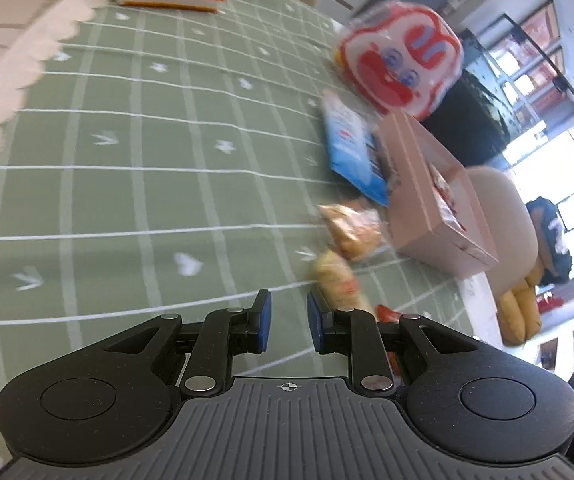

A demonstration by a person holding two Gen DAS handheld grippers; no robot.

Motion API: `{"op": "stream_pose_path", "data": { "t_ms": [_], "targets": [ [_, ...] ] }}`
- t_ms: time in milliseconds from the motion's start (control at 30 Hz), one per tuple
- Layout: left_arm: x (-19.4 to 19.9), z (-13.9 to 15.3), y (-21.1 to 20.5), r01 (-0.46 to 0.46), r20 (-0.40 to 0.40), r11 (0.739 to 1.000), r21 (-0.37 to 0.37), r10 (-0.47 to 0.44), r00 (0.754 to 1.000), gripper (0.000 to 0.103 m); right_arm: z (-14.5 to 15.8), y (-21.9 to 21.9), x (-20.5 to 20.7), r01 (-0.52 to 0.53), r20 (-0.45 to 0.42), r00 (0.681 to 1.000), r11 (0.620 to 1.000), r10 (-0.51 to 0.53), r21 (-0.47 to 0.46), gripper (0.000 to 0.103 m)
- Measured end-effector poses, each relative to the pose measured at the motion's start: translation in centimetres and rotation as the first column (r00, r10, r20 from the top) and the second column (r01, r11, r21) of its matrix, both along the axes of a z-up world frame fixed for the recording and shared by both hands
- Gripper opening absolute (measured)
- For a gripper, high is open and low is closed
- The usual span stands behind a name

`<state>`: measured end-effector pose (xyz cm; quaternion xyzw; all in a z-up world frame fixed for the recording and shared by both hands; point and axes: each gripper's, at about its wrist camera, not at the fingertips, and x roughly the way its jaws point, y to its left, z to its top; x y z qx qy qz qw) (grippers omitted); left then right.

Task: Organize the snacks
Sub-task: 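Grasp the yellow stick bag with the left tool while the right tool grasps the red bag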

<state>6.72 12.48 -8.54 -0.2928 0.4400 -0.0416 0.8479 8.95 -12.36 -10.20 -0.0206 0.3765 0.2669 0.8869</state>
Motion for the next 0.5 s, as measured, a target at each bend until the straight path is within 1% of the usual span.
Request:
{"op": "stream_pose_path", "data": {
  "t_ms": [67, 133, 167, 200, 267, 333, 400, 433, 467, 500],
  "targets": [
    [0.8, 0.2, -1.9, 0.054, -0.016, 0.999, 0.004, -0.054, 0.998, 0.023, 0.3, -1.2, -0.4, -0.007, 0.005, 1.000, 1.000, 0.007, 0.019, 0.034],
    [1.5, 0.4, -4.2, 0.111, -0.029, 0.994, 0.014, -0.111, 0.993, 0.023, 0.8, -2.7, -0.4, 0.013, 0.011, 1.000, 0.999, -0.013, 0.036, 0.035],
    [1.8, 0.4, -5.2, 0.127, -0.039, 0.991, 0.030, -0.126, 0.991, 0.023, 1.0, -3.4, -0.3, 0.029, 0.019, 0.999, 0.999, -0.029, 0.032, 0.037],
    [2.3, 0.4, -6.2, 0.132, -0.053, 0.989, 0.058, -0.129, 0.990, 0.023, 1.1, -4.0, -0.3, 0.049, 0.033, 0.998, 0.999, -0.050, 0.018, 0.038],
    [3.2, 0.3, -7.7, 0.132, -0.072, 0.984, 0.121, -0.124, 0.990, 0.024, 1.2, -5.1, 0.0, 0.086, 0.066, 0.994, 0.996, -0.084, -0.035, 0.045],
    [4.0, 0.2, -9.0, 0.130, -0.078, 0.976, 0.176, -0.118, 0.990, 0.031, 1.4, -5.8, 0.4, 0.108, 0.086, 0.991, 0.990, -0.100, -0.087, 0.048],
    [4.7, 0.1, -9.7, 0.134, -0.067, 0.965, 0.224, -0.121, 0.990, 0.035, 1.4, -6.3, 0.5, 0.092, 0.089, 0.993, 0.991, -0.083, -0.099, 0.053],
    [5.2, -0.1, -10.0, 0.133, -0.070, 0.957, 0.257, -0.118, 0.990, 0.036, 1.4, -6.4, 0.5, 0.080, 0.087, 0.994, 0.992, -0.071, -0.099, 0.059],
    [5.4, -0.4, -10.2, 0.133, -0.075, 0.954, 0.270, -0.117, 0.990, 0.039, 1.4, -6.5, 0.5, 0.064, 0.086, 0.995, 0.993, -0.056, -0.096, 0.062],
    [5.5, -0.6, -10.2, 0.133, -0.077, 0.955, 0.267, -0.116, 0.990, 0.039, 1.4, -6.5, 0.5, 0.049, 0.086, 0.995, 0.994, -0.041, -0.096, 0.062]
  ]
}}
